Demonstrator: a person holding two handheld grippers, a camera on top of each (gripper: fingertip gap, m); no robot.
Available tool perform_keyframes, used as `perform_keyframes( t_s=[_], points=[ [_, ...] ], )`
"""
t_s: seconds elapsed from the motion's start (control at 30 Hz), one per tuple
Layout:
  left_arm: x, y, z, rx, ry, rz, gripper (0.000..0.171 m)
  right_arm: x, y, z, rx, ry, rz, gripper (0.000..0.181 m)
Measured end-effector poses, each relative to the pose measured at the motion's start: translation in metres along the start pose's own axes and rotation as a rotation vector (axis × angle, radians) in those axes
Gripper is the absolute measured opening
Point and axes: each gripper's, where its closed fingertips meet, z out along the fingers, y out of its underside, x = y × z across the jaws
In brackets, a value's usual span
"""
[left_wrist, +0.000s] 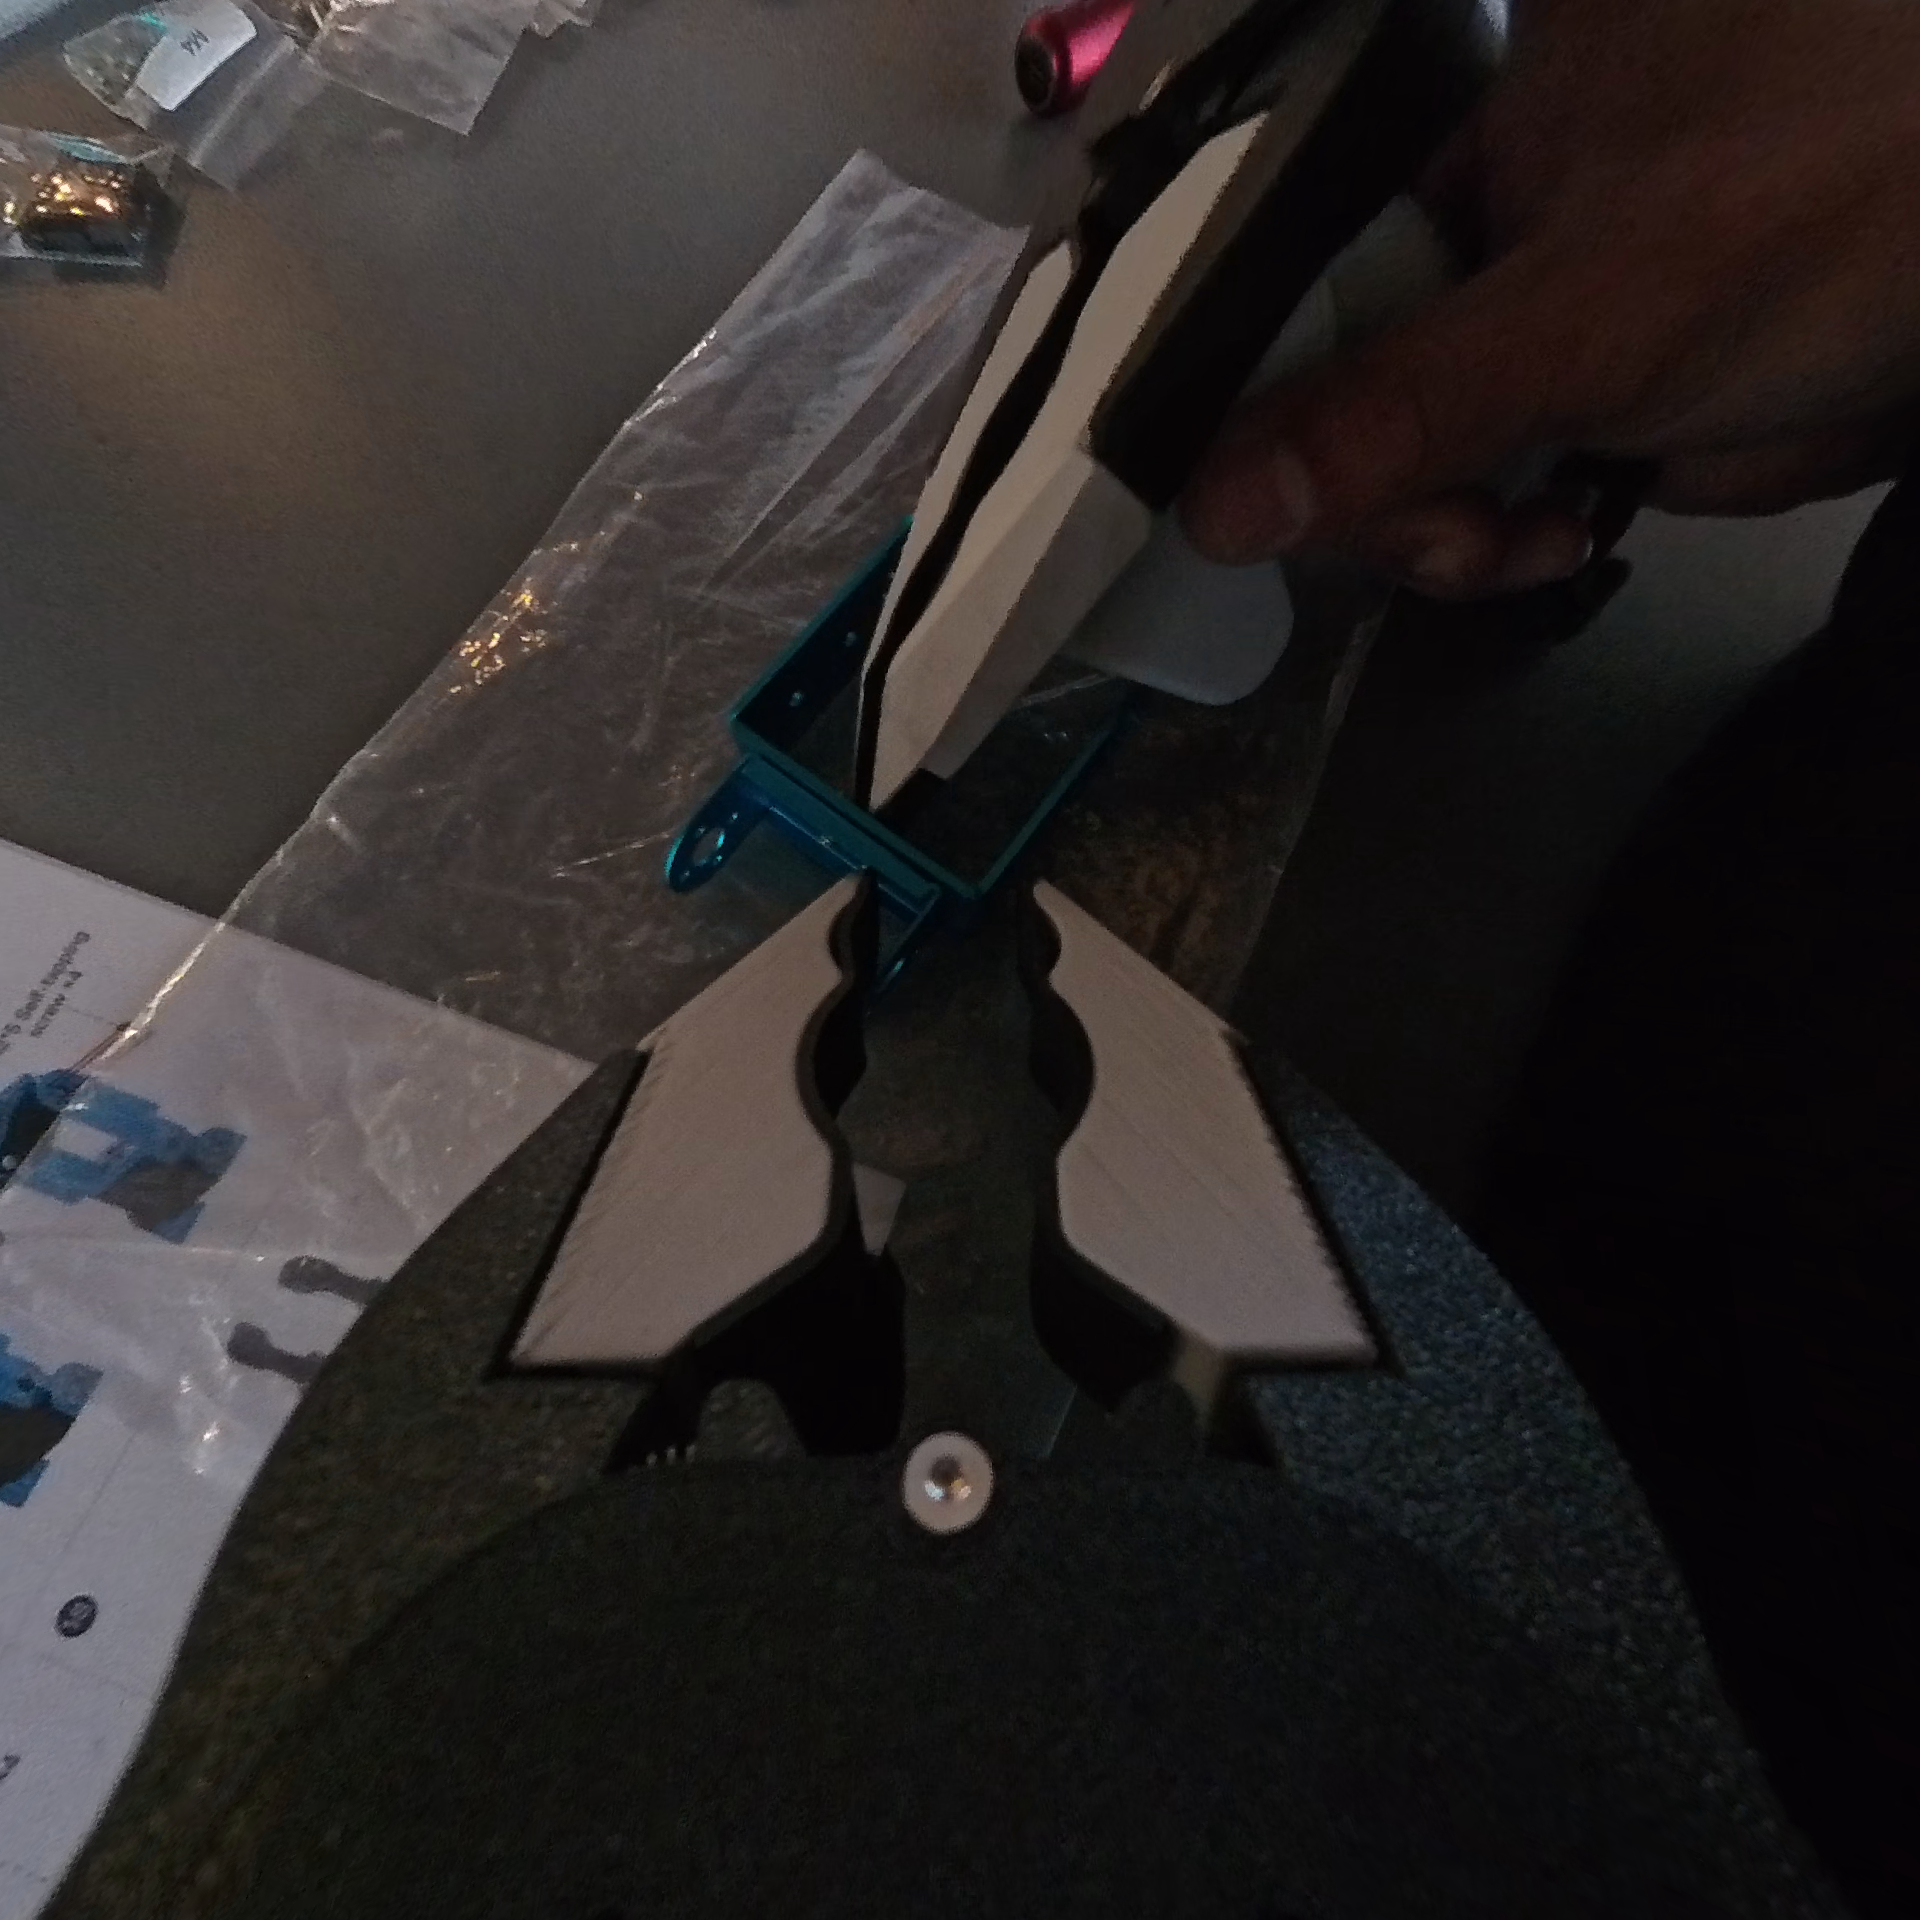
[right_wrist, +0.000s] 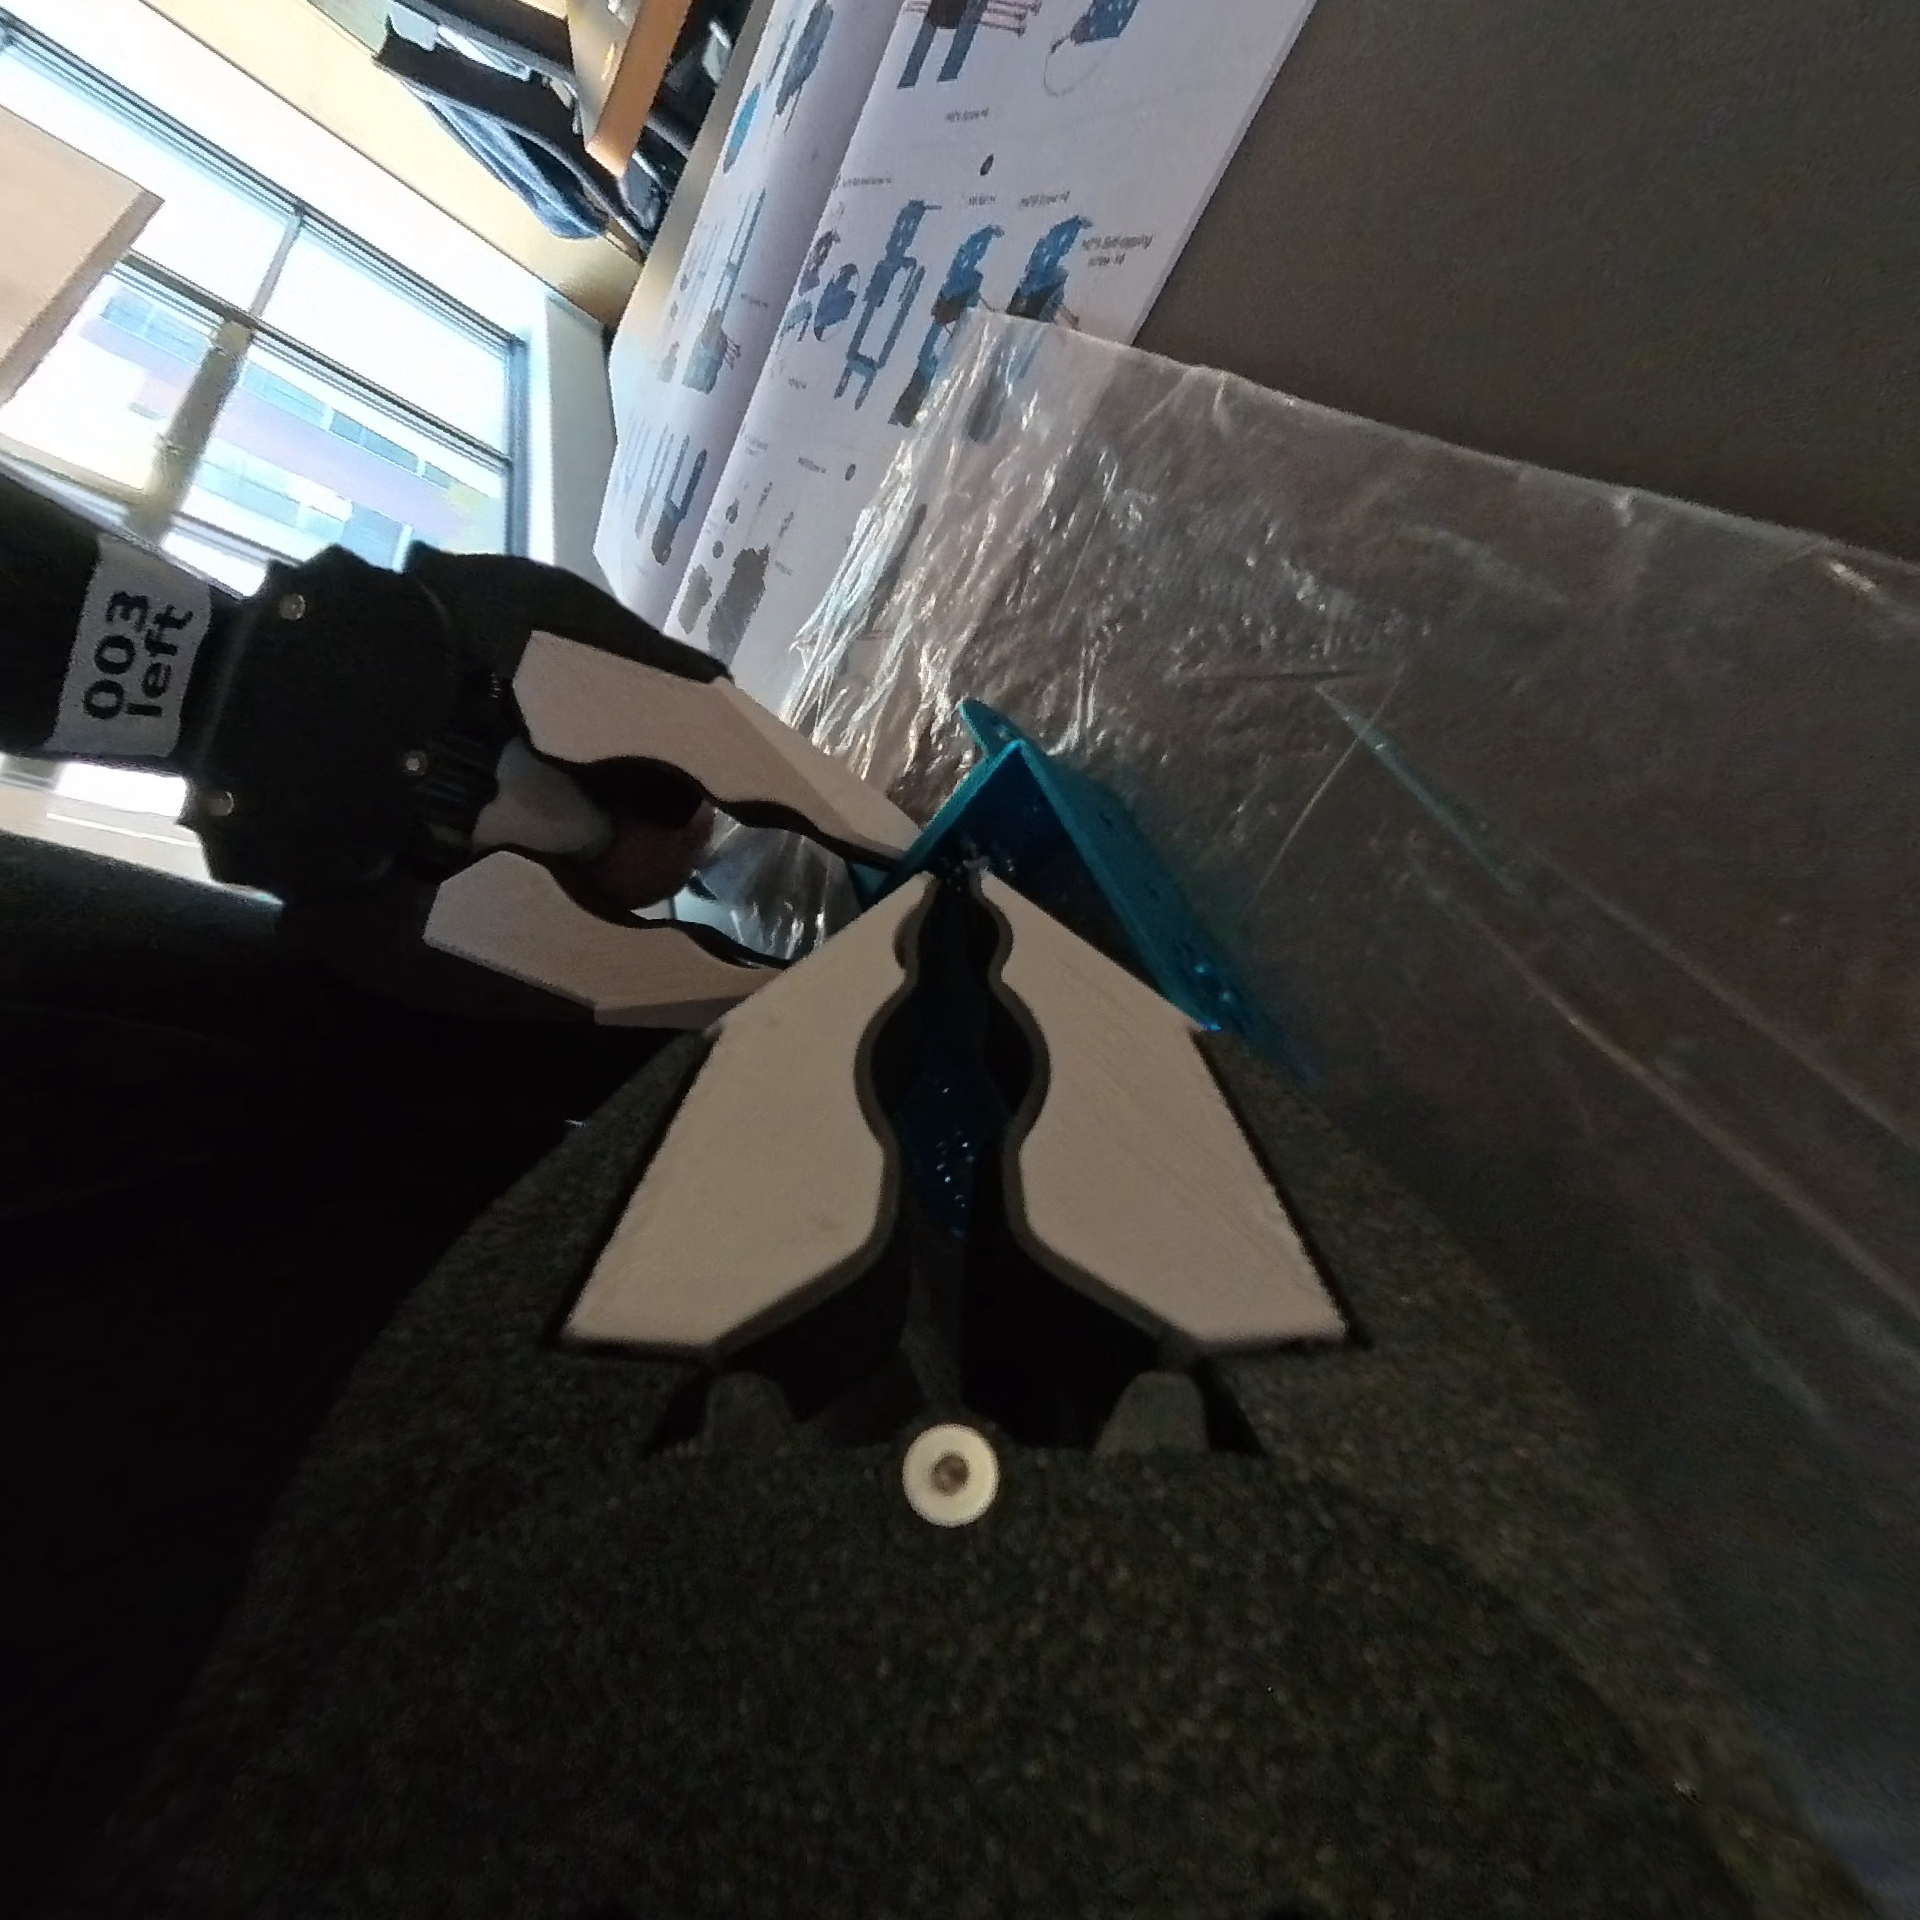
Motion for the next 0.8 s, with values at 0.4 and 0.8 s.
perform_keyframes(
  t_s=[0.4,0.8],
  points=[
    [0.001,0.000,0.001,-0.002,-0.002,0.007,0.024,-0.001,0.002,0.000,-0.018,-0.089,0.098,0.002],
    [0.000,0.001,0.001,-0.003,-0.003,0.007,0.023,-0.010,0.003,-0.002,-0.047,-0.184,0.143,0.016]
  ],
)
